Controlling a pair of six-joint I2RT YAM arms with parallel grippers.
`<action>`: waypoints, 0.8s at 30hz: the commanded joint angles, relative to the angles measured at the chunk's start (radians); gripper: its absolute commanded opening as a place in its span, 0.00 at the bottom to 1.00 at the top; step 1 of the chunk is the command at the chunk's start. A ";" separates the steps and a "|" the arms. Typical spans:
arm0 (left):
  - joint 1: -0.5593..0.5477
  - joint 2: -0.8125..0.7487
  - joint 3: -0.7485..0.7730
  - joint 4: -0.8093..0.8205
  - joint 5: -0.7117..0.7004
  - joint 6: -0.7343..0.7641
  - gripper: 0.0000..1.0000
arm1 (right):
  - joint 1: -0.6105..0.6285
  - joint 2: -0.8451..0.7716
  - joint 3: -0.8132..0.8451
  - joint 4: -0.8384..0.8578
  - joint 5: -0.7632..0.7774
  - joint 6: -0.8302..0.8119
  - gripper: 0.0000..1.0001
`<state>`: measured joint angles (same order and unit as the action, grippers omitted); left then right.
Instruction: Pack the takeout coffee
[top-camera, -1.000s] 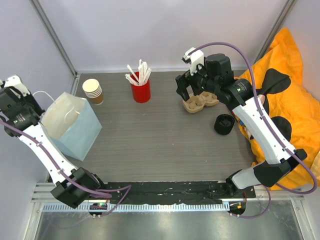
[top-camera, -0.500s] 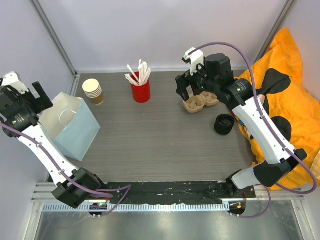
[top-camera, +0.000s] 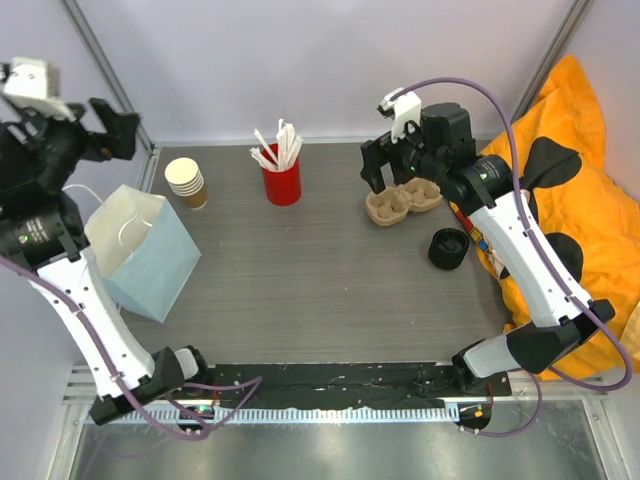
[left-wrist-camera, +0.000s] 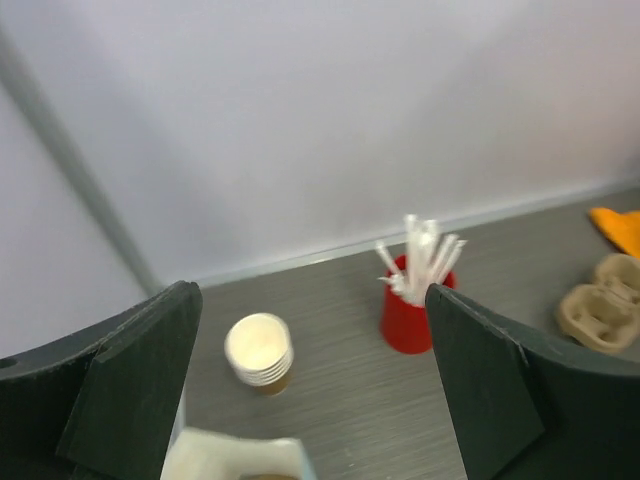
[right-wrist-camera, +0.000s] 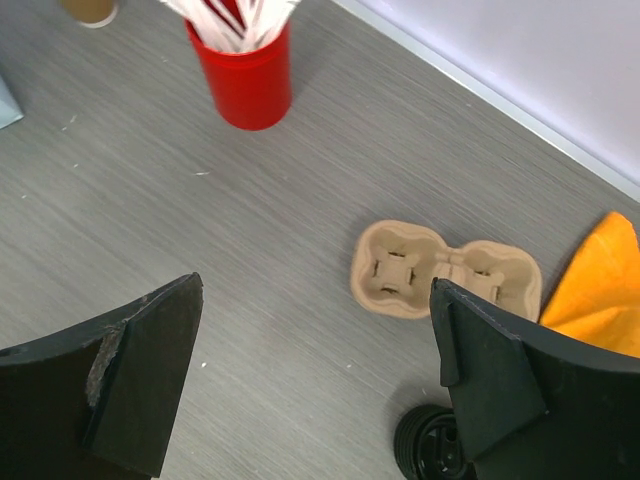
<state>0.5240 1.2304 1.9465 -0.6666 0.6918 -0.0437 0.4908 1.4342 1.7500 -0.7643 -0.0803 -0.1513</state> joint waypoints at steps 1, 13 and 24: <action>-0.264 0.133 0.089 -0.140 -0.187 0.125 1.00 | -0.041 -0.018 0.003 0.056 0.013 0.027 1.00; -0.625 0.566 0.353 -0.432 -0.570 0.366 1.00 | -0.116 -0.041 -0.086 0.080 -0.022 0.010 1.00; -0.598 0.575 0.138 -0.390 -0.684 0.461 0.90 | -0.118 -0.047 -0.099 0.083 -0.076 0.018 1.00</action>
<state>-0.1009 1.8511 2.1498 -1.1019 0.0692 0.3687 0.3729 1.4330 1.6497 -0.7280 -0.1200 -0.1432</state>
